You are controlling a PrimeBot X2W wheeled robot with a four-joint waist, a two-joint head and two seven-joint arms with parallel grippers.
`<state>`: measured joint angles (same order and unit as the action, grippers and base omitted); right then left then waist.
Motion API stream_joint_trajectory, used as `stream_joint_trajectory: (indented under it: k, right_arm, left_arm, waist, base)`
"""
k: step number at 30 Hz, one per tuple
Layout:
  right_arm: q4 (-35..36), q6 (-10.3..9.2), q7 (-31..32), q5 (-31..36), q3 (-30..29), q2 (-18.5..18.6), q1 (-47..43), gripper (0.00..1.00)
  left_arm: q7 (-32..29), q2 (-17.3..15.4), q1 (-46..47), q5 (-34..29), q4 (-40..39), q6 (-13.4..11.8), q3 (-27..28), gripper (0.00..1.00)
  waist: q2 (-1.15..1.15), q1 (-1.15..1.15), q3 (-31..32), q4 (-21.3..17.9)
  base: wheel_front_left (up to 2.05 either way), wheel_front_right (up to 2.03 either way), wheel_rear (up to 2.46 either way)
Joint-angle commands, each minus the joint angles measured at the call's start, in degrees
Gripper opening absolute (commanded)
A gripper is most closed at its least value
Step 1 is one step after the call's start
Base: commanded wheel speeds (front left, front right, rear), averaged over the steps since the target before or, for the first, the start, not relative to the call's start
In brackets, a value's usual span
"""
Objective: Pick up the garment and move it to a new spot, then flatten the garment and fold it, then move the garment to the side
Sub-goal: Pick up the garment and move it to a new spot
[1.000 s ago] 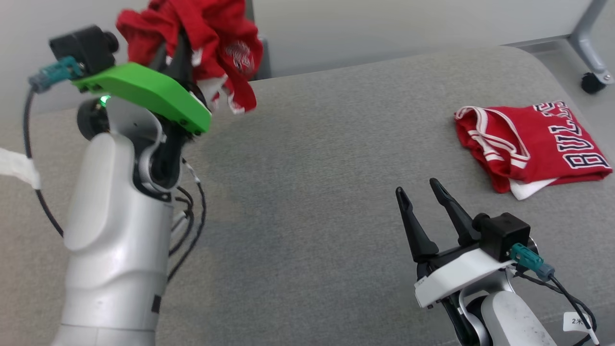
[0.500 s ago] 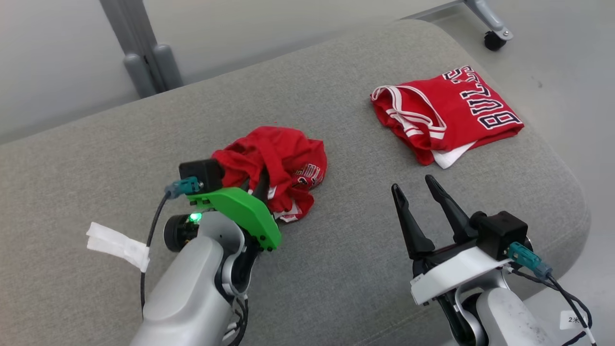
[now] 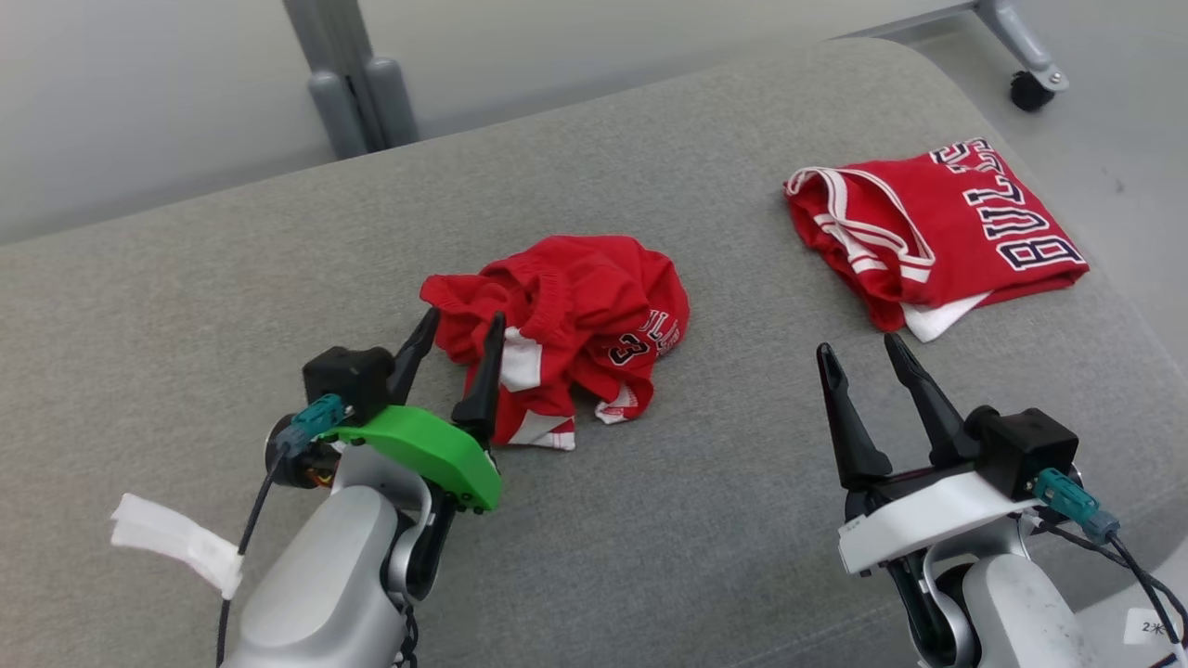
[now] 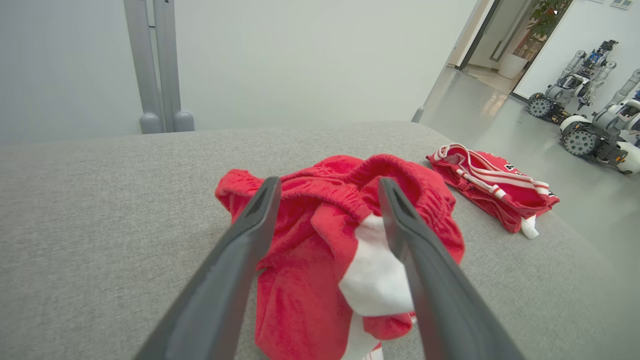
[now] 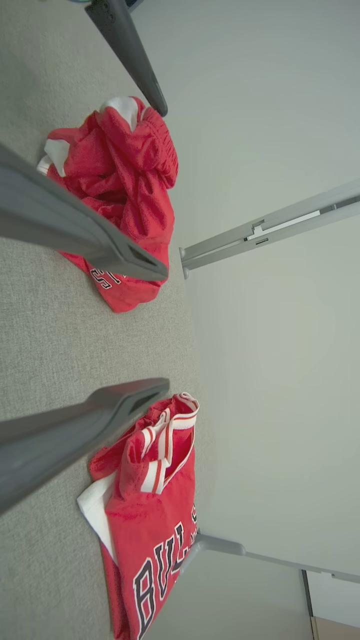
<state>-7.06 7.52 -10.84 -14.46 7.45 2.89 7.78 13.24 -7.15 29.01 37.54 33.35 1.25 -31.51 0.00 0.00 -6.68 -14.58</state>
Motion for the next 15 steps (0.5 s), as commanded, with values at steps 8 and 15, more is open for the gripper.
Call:
stream_joint_trajectory:
  k: [8, 15]
  right_arm:
    - [0.7, -0.07, 1.0, 1.3, -2.8, 0.0, -2.4, 1.0]
    - [0.5, -0.07, 1.5, 2.3, -4.2, 0.1, -4.1, 1.0]
  left_arm:
    - [1.9, -3.5, -8.2, -4.8, -10.0, -1.2, 7.9, 1.0]
    - [1.9, -2.3, -18.4, -12.1, -17.6, -1.1, 17.4, 1.0]
  waist:
    - [0.0, 0.0, 5.8, 10.1]
    - [0.0, 0.0, 7.3, 11.9]
  base:
    - [0.0, 0.0, 0.0]
    - [0.0, 0.0, 0.0]
